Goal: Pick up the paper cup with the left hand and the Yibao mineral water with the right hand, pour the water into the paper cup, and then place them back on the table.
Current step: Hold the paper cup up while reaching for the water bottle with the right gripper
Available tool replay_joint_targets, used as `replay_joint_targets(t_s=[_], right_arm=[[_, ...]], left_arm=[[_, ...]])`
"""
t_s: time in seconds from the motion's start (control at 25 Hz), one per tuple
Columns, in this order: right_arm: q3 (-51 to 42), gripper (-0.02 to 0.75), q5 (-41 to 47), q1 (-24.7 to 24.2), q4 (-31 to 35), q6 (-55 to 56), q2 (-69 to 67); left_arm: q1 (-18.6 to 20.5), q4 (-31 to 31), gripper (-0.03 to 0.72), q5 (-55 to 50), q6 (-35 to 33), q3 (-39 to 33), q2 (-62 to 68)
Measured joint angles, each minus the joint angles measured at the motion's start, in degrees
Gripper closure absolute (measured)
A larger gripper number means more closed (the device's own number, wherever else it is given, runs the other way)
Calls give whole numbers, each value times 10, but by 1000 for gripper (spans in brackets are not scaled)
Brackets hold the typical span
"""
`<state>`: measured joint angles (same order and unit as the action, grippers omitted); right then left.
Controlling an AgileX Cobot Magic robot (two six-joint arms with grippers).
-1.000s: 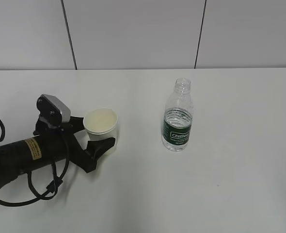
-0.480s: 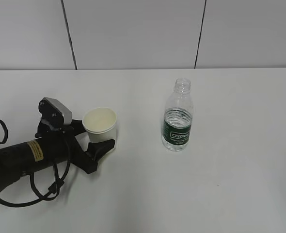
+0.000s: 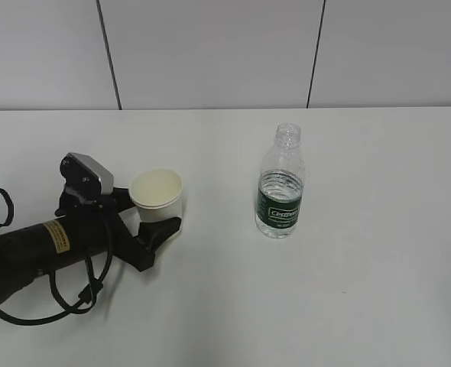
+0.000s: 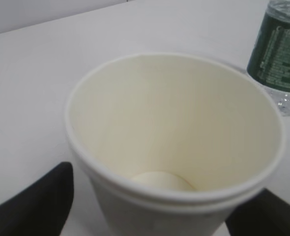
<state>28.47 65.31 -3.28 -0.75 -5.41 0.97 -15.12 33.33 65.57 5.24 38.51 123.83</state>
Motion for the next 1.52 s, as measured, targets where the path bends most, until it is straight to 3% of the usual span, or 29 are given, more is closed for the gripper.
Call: replay_joint_targets(t_s=[0.32, 0.64, 1.04, 1.16, 1.36, 1.52], right_arm=[[0, 146, 0, 0, 0, 0, 0], [0, 146, 0, 0, 0, 0, 0], [0, 146, 0, 0, 0, 0, 0], [0, 146, 0, 0, 0, 0, 0], [0, 146, 0, 0, 0, 0, 0], [0, 146, 0, 0, 8, 0, 0]], left_arm=[[0, -6, 123, 0, 0, 0, 0], [0, -7, 212, 0, 0, 1, 1], [0, -5, 258, 0, 9, 1, 1], [0, 26, 259, 1, 42, 1, -1], [0, 134, 259, -6, 85, 1, -30], [0, 162, 260, -8, 92, 1, -68]])
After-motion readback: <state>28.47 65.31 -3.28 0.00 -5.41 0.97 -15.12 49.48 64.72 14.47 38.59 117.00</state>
